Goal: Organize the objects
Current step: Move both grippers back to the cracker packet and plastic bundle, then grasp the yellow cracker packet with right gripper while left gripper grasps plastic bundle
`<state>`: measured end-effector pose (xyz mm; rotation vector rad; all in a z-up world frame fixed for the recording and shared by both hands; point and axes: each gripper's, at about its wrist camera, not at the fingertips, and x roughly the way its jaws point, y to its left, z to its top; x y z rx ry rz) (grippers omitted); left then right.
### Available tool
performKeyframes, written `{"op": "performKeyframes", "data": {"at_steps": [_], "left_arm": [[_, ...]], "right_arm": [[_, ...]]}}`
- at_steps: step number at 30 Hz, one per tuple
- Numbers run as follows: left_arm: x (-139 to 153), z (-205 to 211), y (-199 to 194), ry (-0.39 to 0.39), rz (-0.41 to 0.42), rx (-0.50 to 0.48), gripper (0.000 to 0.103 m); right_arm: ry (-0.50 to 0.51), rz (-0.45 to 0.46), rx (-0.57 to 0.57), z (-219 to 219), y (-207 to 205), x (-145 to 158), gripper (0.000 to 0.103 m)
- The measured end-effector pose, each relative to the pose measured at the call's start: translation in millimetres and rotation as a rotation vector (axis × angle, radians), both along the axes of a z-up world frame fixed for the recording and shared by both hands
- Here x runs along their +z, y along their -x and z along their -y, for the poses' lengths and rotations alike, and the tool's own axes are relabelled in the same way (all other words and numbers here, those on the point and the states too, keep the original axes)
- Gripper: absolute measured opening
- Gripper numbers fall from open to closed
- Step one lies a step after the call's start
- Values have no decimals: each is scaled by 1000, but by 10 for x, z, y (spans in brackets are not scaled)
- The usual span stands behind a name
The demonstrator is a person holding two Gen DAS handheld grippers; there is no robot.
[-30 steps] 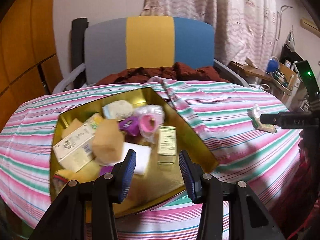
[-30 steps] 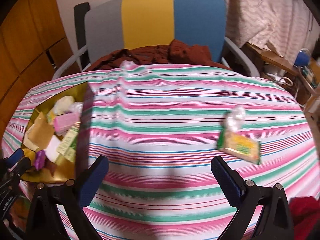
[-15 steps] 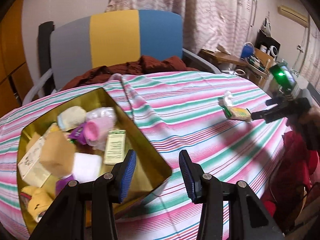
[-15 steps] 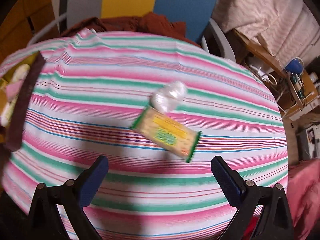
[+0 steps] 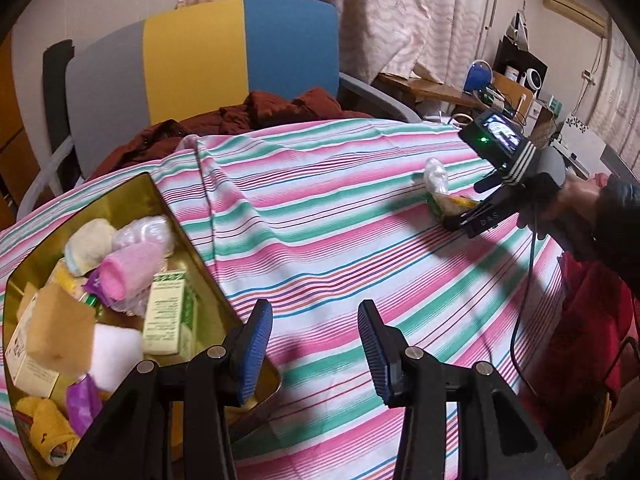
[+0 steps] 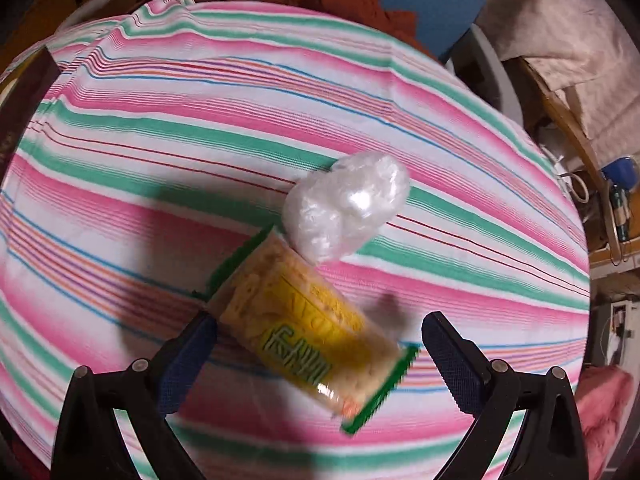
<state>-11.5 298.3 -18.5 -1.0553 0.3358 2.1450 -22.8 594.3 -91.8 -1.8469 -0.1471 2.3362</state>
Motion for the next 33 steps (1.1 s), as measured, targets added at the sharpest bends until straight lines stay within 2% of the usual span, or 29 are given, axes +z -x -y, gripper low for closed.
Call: {"op": "performKeyframes", "data": {"at_steps": [1,3,5,7,10,15,17,20,23,29,33], "left_arm": [[-3,-24,7,0,6,0,45],[-1,-84,29,-1,16,-1,45],[12,-148,57,-1,22,-1,45],[37,-228,71,-5,21,-14,45],[62,-373,98,-3,11,-34,45],[52,-776,189,-4,41,-82,45],[44,-975,238,3,45,-104,45],[27,-1243,273,0,59,-147,45],[-43,-1510,353,-5,106,-178,45],[-201,-2023,449,-8,118,-227,45],[-288,-2370,475,-3,114,-268,45]], "right_arm": [[16,-1,2,-7,-3,-1,99],[82,-2,5,-15,-47,22,84],[117,-8,16,10,-137,72,57],[125,3,16,15,-270,101,51],[157,15,-35,-101,-487,115,51],[210,-9,-193,-402,-639,176,52],[160,17,-266,-493,-634,97,53],[150,-42,-351,-599,-662,116,52],[119,-74,-404,-660,-692,134,51],[145,-100,-498,-811,-788,147,51],[137,-101,-497,-811,-800,152,51]]}}
